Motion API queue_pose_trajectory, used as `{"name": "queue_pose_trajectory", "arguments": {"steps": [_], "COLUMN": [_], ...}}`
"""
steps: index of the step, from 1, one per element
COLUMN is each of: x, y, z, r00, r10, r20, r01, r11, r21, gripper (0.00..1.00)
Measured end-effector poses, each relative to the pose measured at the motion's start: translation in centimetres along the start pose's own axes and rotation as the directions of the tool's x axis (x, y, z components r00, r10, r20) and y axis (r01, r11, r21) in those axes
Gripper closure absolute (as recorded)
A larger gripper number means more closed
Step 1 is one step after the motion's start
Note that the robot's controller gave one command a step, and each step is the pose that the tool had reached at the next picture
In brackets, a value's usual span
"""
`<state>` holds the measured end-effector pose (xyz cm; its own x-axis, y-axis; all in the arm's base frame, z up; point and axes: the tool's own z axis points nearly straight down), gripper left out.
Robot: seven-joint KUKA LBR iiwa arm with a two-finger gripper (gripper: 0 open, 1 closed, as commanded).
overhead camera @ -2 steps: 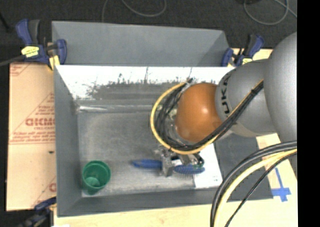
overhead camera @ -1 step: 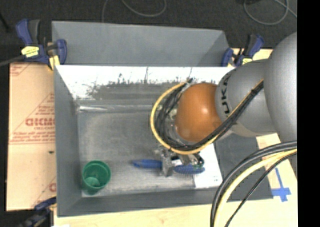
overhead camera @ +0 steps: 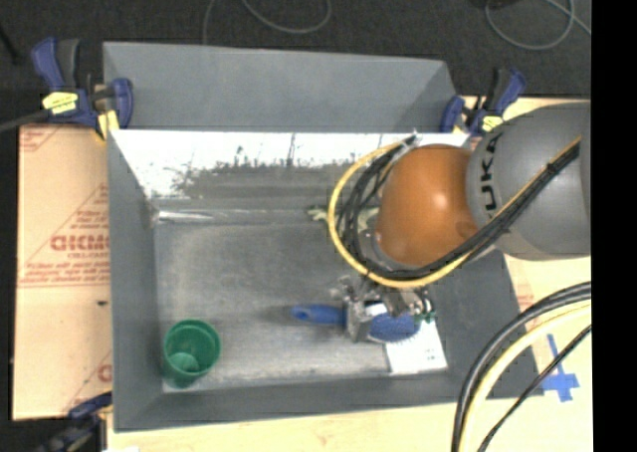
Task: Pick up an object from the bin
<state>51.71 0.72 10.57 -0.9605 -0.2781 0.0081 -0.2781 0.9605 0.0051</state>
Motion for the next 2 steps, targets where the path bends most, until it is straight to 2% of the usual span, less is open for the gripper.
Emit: {"name": "queue_pose_trajectory", "arguments": {"steps": [1,2], "x": [0.4,0.4], "y": [-3.0,-2.0], "z": [-5.2,-10.9], "r00": [1.000,1.000], "r10": [0.001,0.003], "r20": [0.012,0.004], "r01": [-0.001,-0.003], "r11": [1.000,1.000], "r21": [0.009,0.004], "gripper": [1.00,1.00]}}
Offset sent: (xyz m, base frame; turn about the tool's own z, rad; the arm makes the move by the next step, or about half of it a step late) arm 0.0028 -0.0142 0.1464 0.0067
